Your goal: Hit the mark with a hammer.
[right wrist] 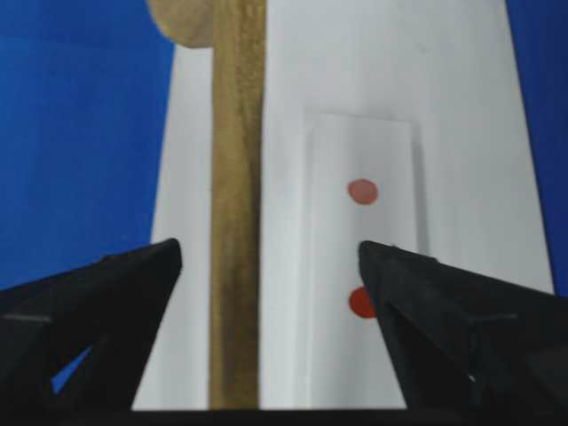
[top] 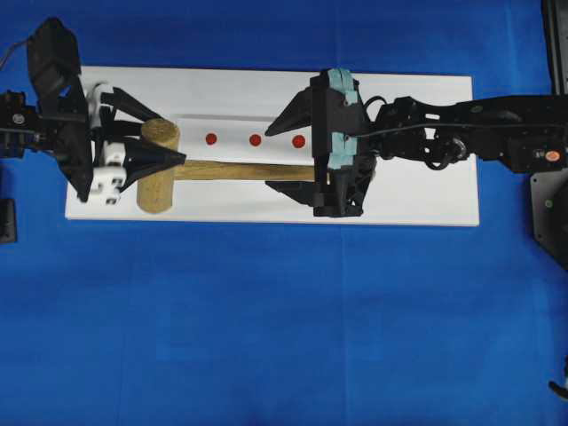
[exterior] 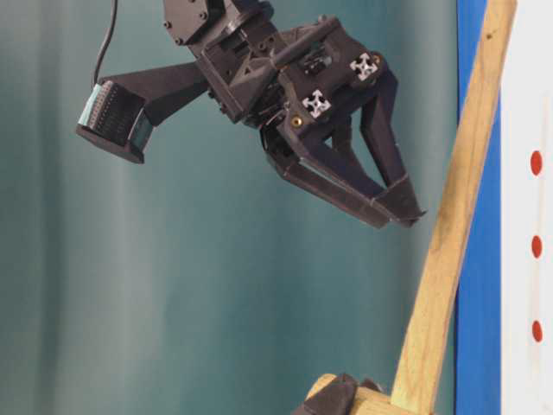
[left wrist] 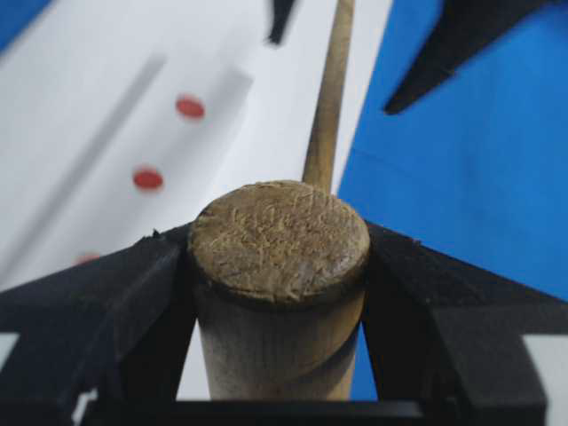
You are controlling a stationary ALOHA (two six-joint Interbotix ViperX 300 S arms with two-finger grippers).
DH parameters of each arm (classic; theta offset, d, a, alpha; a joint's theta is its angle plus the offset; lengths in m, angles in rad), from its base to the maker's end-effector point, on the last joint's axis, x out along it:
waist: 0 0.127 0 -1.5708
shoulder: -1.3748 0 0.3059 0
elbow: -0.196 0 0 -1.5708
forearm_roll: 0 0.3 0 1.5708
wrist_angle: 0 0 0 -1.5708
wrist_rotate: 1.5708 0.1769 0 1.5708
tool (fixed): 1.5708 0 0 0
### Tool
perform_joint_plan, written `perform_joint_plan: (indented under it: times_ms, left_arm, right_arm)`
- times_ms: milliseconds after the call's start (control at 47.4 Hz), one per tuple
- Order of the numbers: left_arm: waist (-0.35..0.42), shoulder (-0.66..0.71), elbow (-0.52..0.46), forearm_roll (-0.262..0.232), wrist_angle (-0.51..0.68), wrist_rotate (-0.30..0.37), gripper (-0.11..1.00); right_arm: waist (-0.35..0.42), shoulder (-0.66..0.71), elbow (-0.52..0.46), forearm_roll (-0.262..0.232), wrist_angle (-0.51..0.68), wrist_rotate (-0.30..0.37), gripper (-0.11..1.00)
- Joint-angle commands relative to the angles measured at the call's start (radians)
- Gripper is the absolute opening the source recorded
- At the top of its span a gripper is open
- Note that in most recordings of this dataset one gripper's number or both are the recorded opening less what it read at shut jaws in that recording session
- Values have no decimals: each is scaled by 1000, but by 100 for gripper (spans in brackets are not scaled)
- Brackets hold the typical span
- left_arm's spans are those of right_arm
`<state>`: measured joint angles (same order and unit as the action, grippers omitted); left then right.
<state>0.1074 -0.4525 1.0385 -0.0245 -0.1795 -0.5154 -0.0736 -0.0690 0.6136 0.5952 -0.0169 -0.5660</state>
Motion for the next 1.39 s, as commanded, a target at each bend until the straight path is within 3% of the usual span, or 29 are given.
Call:
perform_joint_plan:
  times_ms: [0,380,528,718,781,992,1055,1372]
  left_arm:
    - [5,-15,-26,-2,-3,-100,47]
    - [-9,-34,-31,-2,0,-518,47]
    - [-9,-40,-28,0,0,-606,47]
    - [-26,-43,-31,0,-2,-638,47]
    - [-29,-43,-31,0,0,-641,47]
    - [-31,-43,-31,0,9,-640,47]
    - [-31,-43,-31,0,5,-634,47]
    - [-28,-38,-41,2,12,-630,47]
  right_arm:
    - [5,-20,-26,-15,-9,-2,91]
    - [11,0,-31,-77,-18,-2,91]
    - [12,29,-43,-103,-20,-2,91]
    - [11,91,-71,-138,-38,-2,89]
    - [11,100,-75,-146,-63,-2,84]
    - [11,97,-71,-152,-63,-2,22]
    - [12,97,-71,-152,-54,-2,10]
    - [12,97,-72,-152,-49,0,8]
